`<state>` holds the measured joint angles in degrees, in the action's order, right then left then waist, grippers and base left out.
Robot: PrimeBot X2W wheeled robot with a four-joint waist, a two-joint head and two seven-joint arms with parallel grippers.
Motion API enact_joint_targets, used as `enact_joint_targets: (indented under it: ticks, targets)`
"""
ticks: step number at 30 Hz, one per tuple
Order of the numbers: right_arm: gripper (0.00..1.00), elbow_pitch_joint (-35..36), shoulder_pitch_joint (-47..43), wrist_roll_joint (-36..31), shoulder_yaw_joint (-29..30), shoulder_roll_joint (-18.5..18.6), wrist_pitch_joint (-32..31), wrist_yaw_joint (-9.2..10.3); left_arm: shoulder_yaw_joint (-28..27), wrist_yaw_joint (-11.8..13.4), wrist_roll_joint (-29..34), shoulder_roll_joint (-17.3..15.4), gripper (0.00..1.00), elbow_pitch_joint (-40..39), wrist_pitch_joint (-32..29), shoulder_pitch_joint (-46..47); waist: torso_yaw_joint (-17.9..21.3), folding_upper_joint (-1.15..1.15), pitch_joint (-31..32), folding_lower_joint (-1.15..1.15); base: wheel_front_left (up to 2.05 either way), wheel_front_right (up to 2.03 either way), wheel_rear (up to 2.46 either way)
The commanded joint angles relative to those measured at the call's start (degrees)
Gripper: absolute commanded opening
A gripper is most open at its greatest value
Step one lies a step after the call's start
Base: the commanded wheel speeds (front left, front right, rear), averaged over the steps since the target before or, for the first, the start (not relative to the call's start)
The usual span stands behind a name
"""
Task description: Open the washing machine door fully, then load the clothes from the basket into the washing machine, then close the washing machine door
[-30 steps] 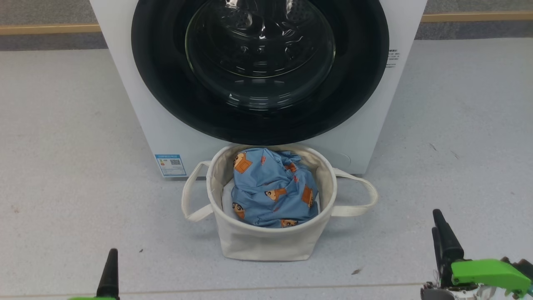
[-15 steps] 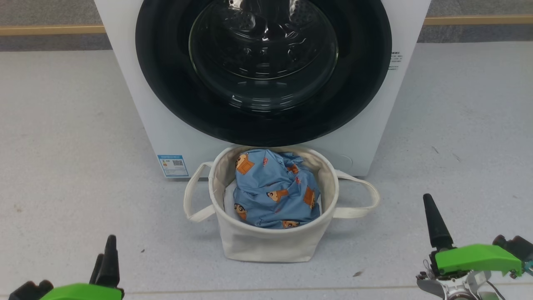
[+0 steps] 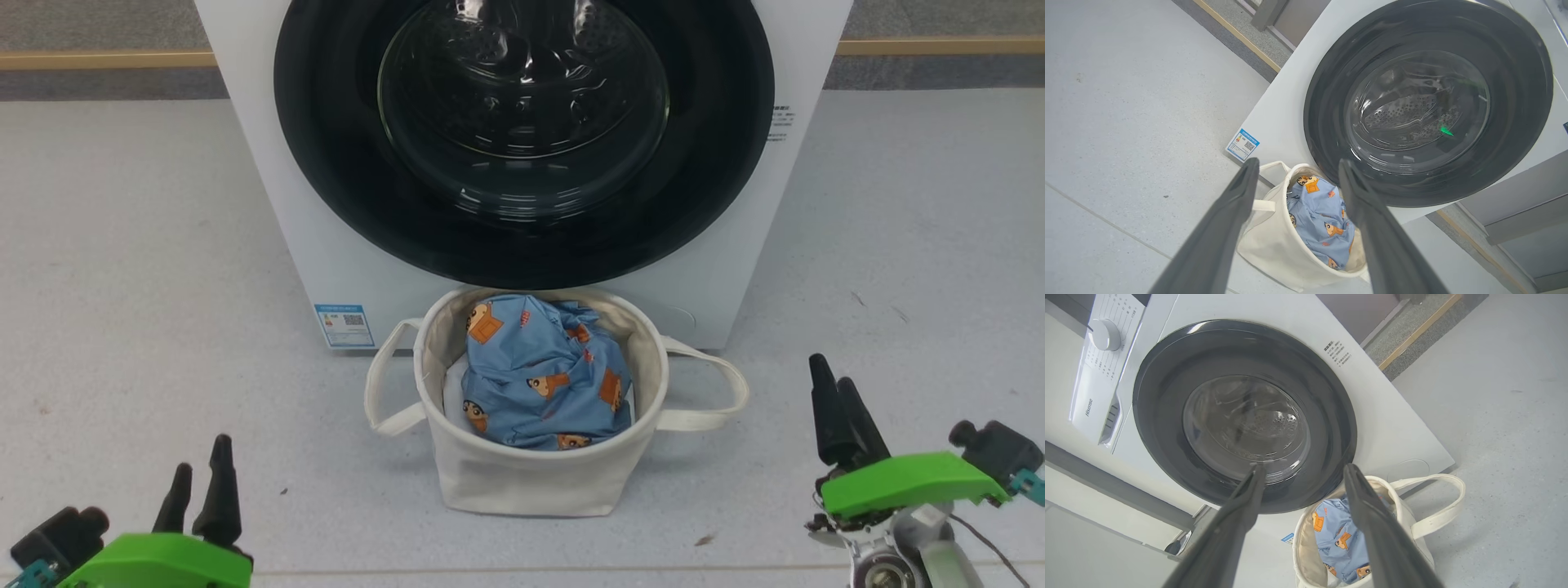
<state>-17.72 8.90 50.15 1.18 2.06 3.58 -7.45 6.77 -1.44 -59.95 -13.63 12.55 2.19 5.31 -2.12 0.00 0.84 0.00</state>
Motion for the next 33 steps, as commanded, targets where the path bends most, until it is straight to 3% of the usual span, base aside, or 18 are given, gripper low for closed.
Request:
enact_joint_targets:
  ticks: [1, 33]
  targets:
    - [1.00, 2.33, 3.71, -2.85, -1.00, 0.40, 0.89, -0.02, -0.61, 0.52, 2.31, -2.49, 1.00, -2.36, 0.86, 4.03, -0.07, 0.00, 0.02, 0.00, 0.00, 0.00, 0.00]
    - [1.00, 1.53, 7.60, -26.06, -4.99, 0.60, 6.09, -0.03, 2.82, 4.26, 16.88, -9.25, 1.00, -6.67, 4.93, 6.49, -1.11, 0.00, 0.29, 0.00, 0.00, 0.00, 0.00]
